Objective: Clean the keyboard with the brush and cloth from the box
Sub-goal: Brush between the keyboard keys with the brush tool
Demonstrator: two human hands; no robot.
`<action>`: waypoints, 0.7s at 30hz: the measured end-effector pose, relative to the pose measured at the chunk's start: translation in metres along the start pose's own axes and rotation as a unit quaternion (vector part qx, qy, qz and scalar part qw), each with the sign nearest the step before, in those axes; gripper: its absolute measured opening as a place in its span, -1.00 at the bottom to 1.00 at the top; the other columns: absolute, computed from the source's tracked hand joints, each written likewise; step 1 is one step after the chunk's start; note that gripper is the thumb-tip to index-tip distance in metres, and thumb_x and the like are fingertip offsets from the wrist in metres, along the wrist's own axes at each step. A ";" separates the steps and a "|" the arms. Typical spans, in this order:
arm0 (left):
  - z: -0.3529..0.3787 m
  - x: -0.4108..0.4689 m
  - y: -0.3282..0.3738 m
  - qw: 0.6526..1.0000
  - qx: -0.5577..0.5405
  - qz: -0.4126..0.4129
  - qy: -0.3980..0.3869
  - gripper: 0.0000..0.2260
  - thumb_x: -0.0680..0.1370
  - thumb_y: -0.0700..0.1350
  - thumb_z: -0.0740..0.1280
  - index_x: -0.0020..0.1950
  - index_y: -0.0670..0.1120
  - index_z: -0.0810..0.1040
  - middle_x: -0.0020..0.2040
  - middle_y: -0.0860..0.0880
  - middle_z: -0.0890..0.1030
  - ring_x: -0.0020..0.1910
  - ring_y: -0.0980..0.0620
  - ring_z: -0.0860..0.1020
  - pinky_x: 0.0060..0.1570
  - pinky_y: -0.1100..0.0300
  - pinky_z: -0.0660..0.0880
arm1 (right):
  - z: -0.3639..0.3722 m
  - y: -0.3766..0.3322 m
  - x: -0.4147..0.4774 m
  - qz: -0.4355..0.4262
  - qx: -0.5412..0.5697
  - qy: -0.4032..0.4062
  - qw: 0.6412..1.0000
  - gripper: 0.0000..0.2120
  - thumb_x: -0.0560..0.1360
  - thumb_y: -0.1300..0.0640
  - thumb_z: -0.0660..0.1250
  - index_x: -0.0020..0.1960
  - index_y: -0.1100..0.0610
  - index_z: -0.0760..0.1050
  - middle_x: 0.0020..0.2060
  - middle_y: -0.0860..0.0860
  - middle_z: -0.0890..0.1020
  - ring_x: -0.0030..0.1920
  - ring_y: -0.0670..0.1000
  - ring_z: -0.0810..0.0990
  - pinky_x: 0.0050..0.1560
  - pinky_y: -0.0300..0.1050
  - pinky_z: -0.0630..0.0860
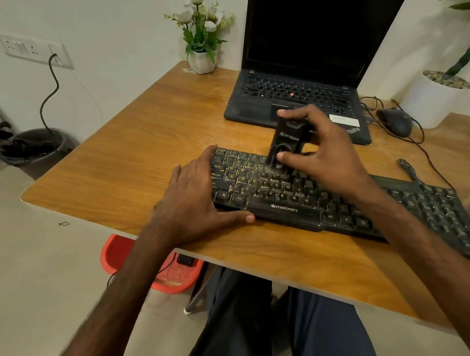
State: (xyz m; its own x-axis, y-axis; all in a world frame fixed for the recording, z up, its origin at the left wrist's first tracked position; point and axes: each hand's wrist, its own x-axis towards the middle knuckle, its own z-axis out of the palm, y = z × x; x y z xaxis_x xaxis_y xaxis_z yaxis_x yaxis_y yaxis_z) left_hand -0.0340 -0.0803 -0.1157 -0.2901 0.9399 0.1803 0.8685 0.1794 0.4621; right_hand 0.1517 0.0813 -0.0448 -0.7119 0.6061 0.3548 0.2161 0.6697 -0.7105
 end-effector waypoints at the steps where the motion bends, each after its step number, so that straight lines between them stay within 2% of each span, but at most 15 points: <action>1: 0.000 0.000 0.001 1.000 -0.001 -0.001 0.000 0.25 0.20 0.61 0.29 0.62 -0.06 -0.15 0.58 -0.09 0.19 0.55 -0.03 0.19 0.55 -0.16 0.02 | -0.007 0.001 0.003 0.000 -0.009 0.019 1.000 -0.41 0.39 0.22 0.52 0.35 -0.03 0.41 0.18 -0.22 0.49 0.18 -0.20 0.54 0.12 -0.11 0.61; 4: -0.001 0.000 0.001 1.000 -0.003 -0.001 0.000 0.24 0.21 0.59 0.32 0.62 -0.05 -0.15 0.58 -0.09 0.19 0.55 -0.02 0.18 0.55 -0.13 0.00 | -0.012 -0.001 0.000 0.001 0.092 0.010 0.996 -0.44 0.38 0.27 0.53 0.28 -0.02 0.42 0.26 -0.09 0.49 0.21 -0.15 0.54 0.15 -0.13 0.58; 7: 0.000 0.000 0.000 1.000 -0.008 0.002 -0.002 0.25 0.21 0.59 0.32 0.62 -0.05 -0.15 0.59 -0.09 0.19 0.55 -0.02 0.17 0.55 -0.13 -0.01 | 0.001 -0.007 -0.015 0.008 0.192 -0.081 0.978 -0.44 0.36 0.36 0.51 0.28 0.08 0.42 0.29 -0.02 0.47 0.22 -0.06 0.56 0.05 -0.11 0.61; 9: 0.000 0.000 -0.001 1.000 -0.006 0.000 -0.004 0.25 0.20 0.61 0.31 0.62 -0.04 -0.15 0.59 -0.09 0.19 0.55 -0.02 0.18 0.55 -0.14 0.01 | 0.007 -0.002 -0.019 0.010 0.179 -0.110 0.978 -0.44 0.37 0.34 0.52 0.28 0.08 0.43 0.29 -0.03 0.48 0.22 -0.03 0.56 0.05 -0.03 0.63; 12: 0.001 0.000 -0.001 1.000 -0.005 -0.002 -0.003 0.26 0.19 0.62 0.30 0.62 -0.04 -0.15 0.59 -0.09 0.19 0.55 -0.02 0.18 0.55 -0.13 0.01 | -0.004 0.012 -0.005 0.018 0.107 -0.041 0.993 -0.44 0.37 0.27 0.54 0.29 0.00 0.43 0.28 -0.03 0.49 0.23 -0.05 0.54 0.11 0.00 0.62; 15: 0.001 0.001 -0.002 1.000 -0.005 -0.004 -0.004 0.26 0.19 0.62 0.31 0.62 -0.04 -0.15 0.58 -0.09 0.20 0.54 -0.01 0.19 0.56 -0.13 0.01 | -0.022 0.023 0.012 0.021 0.030 0.024 0.999 -0.42 0.38 0.23 0.54 0.32 0.01 0.41 0.26 -0.05 0.50 0.22 -0.11 0.53 0.16 0.01 0.60; 17: 0.001 0.001 -0.002 1.000 -0.005 -0.003 -0.004 0.27 0.18 0.64 0.29 0.62 -0.04 -0.14 0.57 -0.09 0.22 0.53 -0.02 0.21 0.55 -0.15 0.04 | -0.024 0.021 0.012 0.011 0.054 0.029 0.998 -0.43 0.37 0.25 0.54 0.31 0.04 0.41 0.27 -0.07 0.50 0.23 -0.12 0.52 0.21 0.01 0.57; 21: 0.001 0.001 -0.003 1.000 -0.008 -0.001 -0.001 0.26 0.17 0.64 0.28 0.62 -0.04 -0.14 0.57 -0.09 0.23 0.53 -0.01 0.21 0.55 -0.15 0.04 | -0.005 -0.002 -0.007 -0.016 0.154 -0.050 0.987 -0.45 0.37 0.33 0.52 0.26 0.05 0.42 0.30 -0.03 0.47 0.26 -0.04 0.53 0.14 -0.05 0.59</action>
State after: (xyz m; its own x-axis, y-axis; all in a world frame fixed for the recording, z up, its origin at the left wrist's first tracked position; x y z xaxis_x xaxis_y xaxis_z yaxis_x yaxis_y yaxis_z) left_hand -0.0363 -0.0797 -0.1180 -0.2915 0.9401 0.1769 0.8611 0.1773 0.4766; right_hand 0.1597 0.0779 -0.0430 -0.7812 0.5306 0.3290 -0.0100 0.5162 -0.8564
